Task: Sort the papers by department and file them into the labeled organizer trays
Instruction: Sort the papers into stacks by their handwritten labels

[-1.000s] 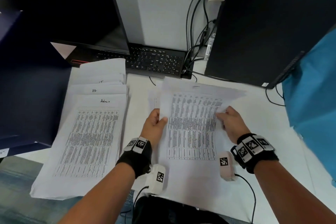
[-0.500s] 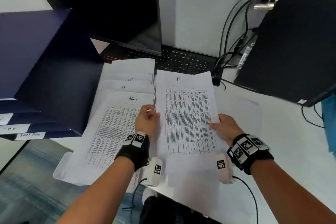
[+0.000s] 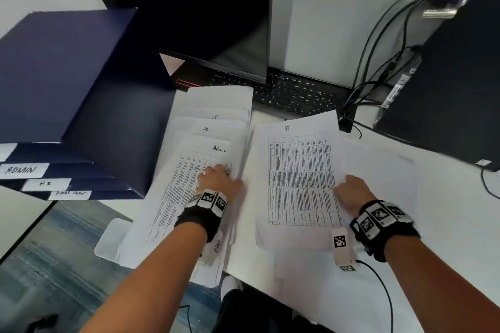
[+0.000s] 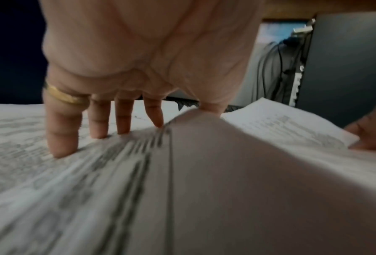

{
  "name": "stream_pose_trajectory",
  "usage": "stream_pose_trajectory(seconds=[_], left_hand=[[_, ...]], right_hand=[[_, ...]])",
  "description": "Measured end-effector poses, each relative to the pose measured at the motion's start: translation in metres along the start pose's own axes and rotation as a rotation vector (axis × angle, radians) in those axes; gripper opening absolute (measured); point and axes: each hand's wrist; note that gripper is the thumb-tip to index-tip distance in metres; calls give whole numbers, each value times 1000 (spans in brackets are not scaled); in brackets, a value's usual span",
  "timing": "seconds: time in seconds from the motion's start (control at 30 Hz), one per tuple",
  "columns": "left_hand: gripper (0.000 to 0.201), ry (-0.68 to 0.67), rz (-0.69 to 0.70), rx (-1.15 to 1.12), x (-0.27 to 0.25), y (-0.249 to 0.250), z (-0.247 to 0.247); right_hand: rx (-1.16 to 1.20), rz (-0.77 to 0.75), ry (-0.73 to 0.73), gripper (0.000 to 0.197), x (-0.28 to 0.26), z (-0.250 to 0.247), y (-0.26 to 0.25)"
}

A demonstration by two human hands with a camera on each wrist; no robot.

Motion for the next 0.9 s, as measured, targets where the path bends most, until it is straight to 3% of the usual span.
stream_pose_trajectory(seconds=[0.1, 0.17, 0.27, 0.33, 0.4, 0.47, 0.57, 0.6, 0.73, 0.8, 0.9], left_hand=[[37, 13, 74, -243, -1, -18, -13], [34, 41, 72, -463, -7, -36, -18], [62, 202, 147, -681, -18, -57, -18], [69, 251, 265, -629, -20, -60, -13], [52, 185, 292, -444, -17, -50, -8], [39, 91, 220, -218, -15, -31, -2], [73, -46, 135, 76, -9, -2, 1], [73, -60, 112, 137, -5, 4, 1], [45, -63, 81, 284, 11, 10, -7], [41, -81, 135, 284, 14, 2, -17], [26, -115, 187, -12, 13, -21, -36]], right_hand=[[69, 9, -22, 49, 7, -4, 6], [101, 11, -26, 45, 11, -6, 7], [169, 19, -47, 31, 5, -6, 2], [136, 30, -66, 28, 2, -2, -2], [161, 14, -60, 35, 6, 0, -1], [190, -33, -23, 40, 11, 1, 2], [187, -19, -24, 43, 17, 0, 3], [187, -19, -16, 43, 18, 1, 4], [129, 0, -2, 41, 19, 3, 5], [135, 15, -1, 41, 15, 2, 4], [93, 9, 4, 44, 20, 0, 9]])
Point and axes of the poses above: each hand's wrist, its own x-axis towards the middle knuckle, its own z-axis out of the palm, y = z × x, and after that the axes turned 10 degrees about -y, right-handed
